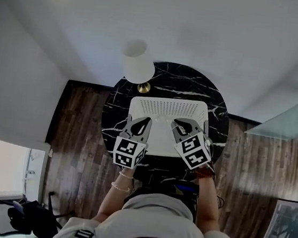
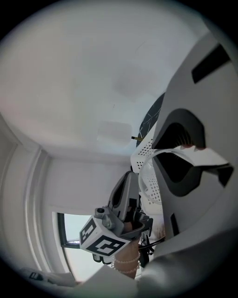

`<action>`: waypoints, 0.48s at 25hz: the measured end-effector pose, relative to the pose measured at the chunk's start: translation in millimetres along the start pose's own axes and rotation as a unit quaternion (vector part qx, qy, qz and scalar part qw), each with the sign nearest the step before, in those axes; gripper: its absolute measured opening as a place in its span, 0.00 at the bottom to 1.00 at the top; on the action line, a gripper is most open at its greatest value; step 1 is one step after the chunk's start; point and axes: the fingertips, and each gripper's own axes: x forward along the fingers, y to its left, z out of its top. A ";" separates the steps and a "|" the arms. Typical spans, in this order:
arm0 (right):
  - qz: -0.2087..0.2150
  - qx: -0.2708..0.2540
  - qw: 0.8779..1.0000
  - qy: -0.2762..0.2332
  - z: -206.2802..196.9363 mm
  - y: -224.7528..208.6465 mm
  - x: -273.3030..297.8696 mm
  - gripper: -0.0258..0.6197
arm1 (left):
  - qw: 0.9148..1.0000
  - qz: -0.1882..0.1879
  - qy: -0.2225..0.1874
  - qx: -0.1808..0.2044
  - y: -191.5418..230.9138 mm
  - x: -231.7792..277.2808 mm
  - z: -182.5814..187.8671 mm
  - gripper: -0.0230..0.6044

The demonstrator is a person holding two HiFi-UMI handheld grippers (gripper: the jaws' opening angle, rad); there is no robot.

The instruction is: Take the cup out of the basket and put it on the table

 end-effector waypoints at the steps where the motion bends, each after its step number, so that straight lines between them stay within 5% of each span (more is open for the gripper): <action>1: -0.002 0.001 1.000 -0.004 2.5 -0.2 -3.7 0.08 | 1.000 0.000 0.000 0.000 -0.7 -0.5 0.3 0.04; 12: -0.022 0.007 0.999 -0.043 23.8 -3.5 -34.7 0.08 | 1.000 0.002 -0.006 0.006 -7.0 -8.7 5.4 0.04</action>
